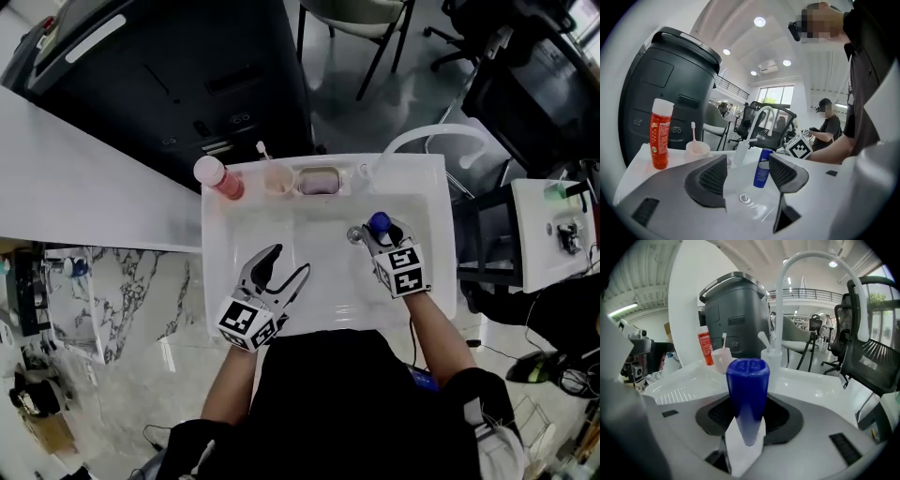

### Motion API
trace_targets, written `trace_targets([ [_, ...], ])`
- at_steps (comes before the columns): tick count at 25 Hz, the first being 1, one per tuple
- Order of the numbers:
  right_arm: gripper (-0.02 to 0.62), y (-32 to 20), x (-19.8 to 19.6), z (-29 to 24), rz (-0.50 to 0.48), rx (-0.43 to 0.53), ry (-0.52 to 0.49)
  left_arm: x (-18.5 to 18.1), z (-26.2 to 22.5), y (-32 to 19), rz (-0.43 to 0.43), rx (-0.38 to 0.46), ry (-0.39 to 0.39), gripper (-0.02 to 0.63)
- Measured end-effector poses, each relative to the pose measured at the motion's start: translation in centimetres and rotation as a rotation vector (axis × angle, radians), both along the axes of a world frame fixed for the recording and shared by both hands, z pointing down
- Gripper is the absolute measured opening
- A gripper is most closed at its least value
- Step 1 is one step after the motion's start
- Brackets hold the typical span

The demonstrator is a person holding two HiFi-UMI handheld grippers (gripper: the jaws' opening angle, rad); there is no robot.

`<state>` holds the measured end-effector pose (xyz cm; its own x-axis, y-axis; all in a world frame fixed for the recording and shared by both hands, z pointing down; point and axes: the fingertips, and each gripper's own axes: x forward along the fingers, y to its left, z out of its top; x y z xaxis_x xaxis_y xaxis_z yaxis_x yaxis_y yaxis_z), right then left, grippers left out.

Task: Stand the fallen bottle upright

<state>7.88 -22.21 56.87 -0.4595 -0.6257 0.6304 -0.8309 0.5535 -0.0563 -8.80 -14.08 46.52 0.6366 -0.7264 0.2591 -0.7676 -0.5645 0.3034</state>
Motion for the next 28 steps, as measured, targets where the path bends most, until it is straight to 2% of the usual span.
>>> trace_targets([
  [6, 0.176, -3.4, 3.5, -3.8, 0.084, 0.108, -0.012, 1.8, -0.9, -1.3, 0.040, 0.019, 0.027, 0.291],
  [9, 0.176, -5.7, 5.3, -4.9, 0.136, 0.153, -0.032, 2.2, -1.0, -1.4, 0.053, 0.014, 0.012, 0.288],
  [14, 0.176, -9.6, 7.7, -5.7, 0.188, 0.197, -0.051, 1.9, -0.8, -1.9, 0.020, -0.007, -0.005, 0.288],
  [28, 0.176, -14.5, 7.9, -4.6, 0.198, 0.230, -0.061, 1.8, 0.8, -2.6, -0.027, -0.067, -0.039, 0.287],
])
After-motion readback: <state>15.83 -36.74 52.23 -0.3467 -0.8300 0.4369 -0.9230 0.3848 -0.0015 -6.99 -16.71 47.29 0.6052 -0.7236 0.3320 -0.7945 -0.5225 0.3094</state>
